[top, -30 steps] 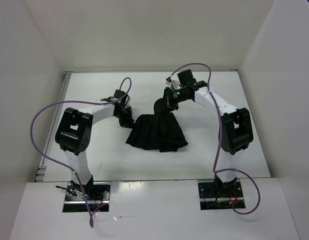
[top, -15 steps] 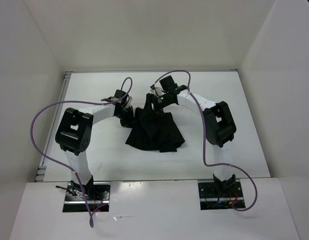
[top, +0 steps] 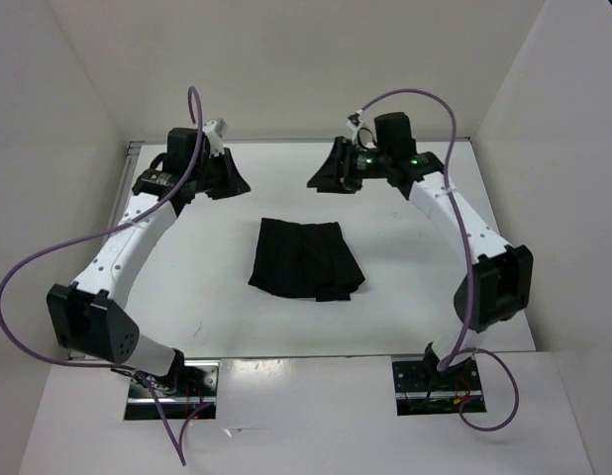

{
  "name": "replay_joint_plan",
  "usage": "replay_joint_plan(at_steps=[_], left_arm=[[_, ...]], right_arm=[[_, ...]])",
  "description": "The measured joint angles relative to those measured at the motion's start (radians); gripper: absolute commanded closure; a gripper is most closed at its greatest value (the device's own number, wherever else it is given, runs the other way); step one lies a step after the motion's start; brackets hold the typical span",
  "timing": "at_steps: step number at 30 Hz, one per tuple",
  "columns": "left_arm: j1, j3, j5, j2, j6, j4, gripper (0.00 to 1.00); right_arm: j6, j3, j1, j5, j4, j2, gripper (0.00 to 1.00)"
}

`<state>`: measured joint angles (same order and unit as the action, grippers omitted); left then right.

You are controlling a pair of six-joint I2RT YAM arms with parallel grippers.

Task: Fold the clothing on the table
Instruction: Fold the skirt

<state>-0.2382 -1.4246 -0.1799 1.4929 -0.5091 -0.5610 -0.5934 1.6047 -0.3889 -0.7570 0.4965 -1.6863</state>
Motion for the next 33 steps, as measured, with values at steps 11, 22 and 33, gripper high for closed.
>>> replay_joint_plan(at_steps=[11, 22, 33], left_arm=[[-0.036, 0.268, -0.360, 0.211, 0.011, 0.166, 0.86], [-0.025, 0.366, -0.338, 0.374, -0.020, 0.173, 0.87], [-0.002, 0.293, -0.268, -0.074, 0.031, 0.092, 0.41]], right_arm=[[0.015, -0.300, 0.069, 0.065, 0.011, 0.018, 0.56], [0.015, -0.376, 0.073, 0.090, 0.013, 0.007, 0.56], [0.037, -0.386, 0.115, 0.267, 0.069, 0.268, 0.38]])
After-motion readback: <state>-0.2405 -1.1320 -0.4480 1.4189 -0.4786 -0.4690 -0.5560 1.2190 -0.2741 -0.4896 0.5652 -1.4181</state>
